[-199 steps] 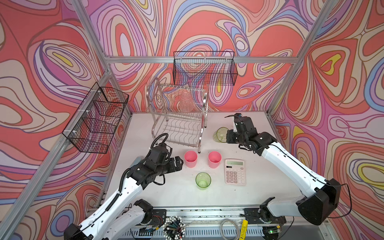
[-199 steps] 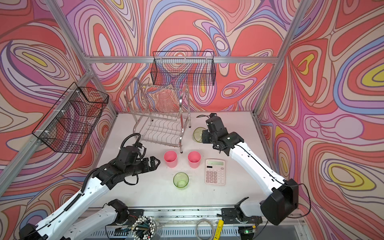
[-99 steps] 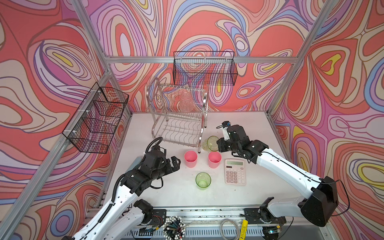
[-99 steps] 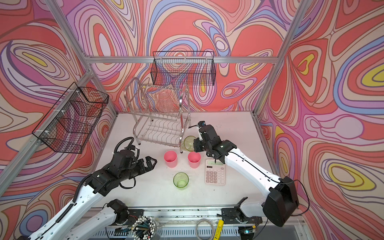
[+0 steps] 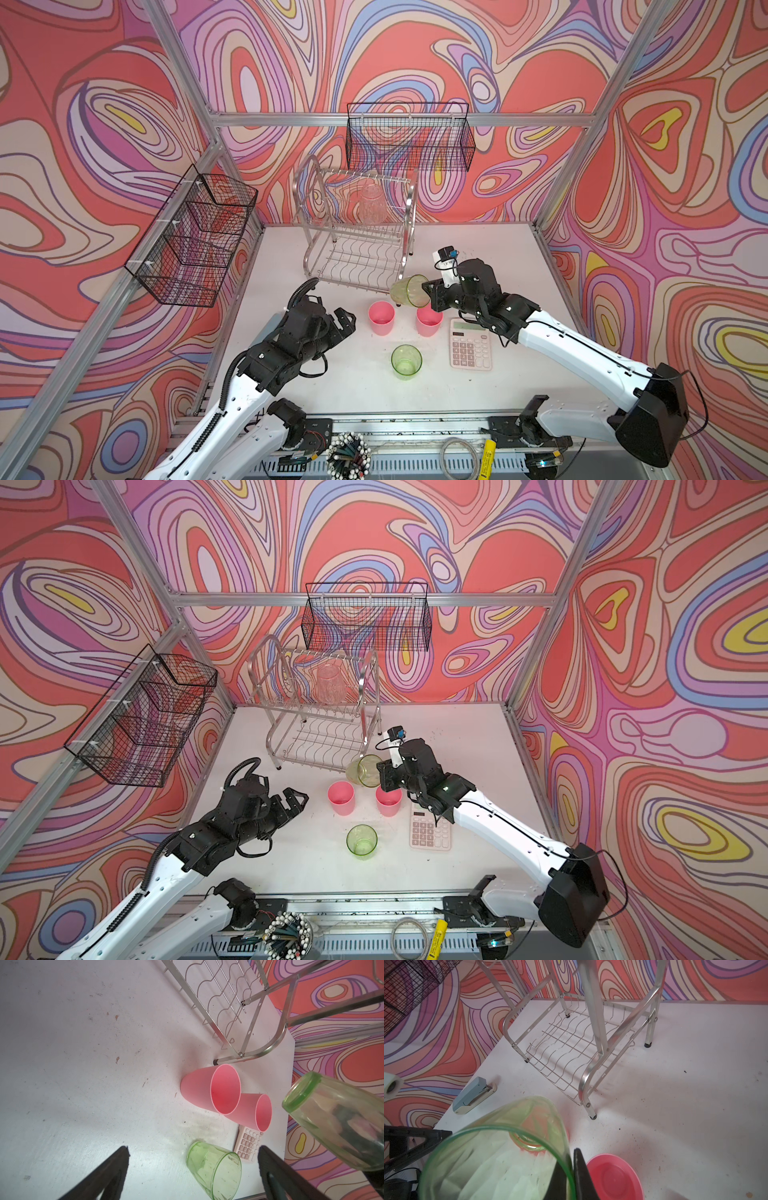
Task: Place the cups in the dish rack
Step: 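Carry the green cup toward the left gripper while the left gripper reaches toward it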
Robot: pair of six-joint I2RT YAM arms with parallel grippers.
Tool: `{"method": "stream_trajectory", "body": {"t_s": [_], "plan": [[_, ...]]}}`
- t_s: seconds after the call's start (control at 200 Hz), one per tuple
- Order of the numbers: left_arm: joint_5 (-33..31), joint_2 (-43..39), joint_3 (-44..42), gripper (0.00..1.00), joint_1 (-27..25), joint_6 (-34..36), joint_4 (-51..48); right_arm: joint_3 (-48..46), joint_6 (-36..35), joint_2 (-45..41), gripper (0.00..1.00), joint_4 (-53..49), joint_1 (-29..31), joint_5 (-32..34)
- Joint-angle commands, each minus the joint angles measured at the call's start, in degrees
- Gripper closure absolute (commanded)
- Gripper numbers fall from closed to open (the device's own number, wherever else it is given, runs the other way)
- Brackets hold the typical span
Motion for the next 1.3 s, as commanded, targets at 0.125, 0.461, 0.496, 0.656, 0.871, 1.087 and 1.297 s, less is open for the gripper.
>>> {"method": "stream_trajectory", "body": {"t_s": [0.125,0.461,0.496,0.656,0.871,1.087,1.297], "plan": [[-1.23,1.19,1.96,0.02,-0.41,-9.49,3.62,-6.19,-1.71,-2.99,1.00,12.31,1.00,-1.23],[-0.47,3.70,3.20,0.03,-0.48,-22.33,9.28,-14.44,-3.22,-3.76,1.00,29.98,2.17,-0.78],[-0.18,4.09,2.99,0.03,-0.46,-23.81,10.27,-14.75,-3.52,-3.68,1.00,30.90,2.26,-0.94],[3.85,8.19,2.89,0.06,-0.50,-31.25,16.06,-16.93,-4.50,-4.09,1.00,36.42,2.37,-1.89],[6.56,12.27,1.37,0.07,-0.62,-38.98,27.65,-18.53,-4.61,-2.92,1.00,41.66,2.46,-3.86],[5.69,14.13,0.43,0.10,-1.72,-42.64,33.26,-18.24,-4.00,-1.08,1.00,44.96,2.62,-6.23],[7.15,16.59,0.19,0.11,-2.24,-43.16,38.32,-17.85,-3.82,-0.07,1.00,45.88,2.99,-7.95]]}}
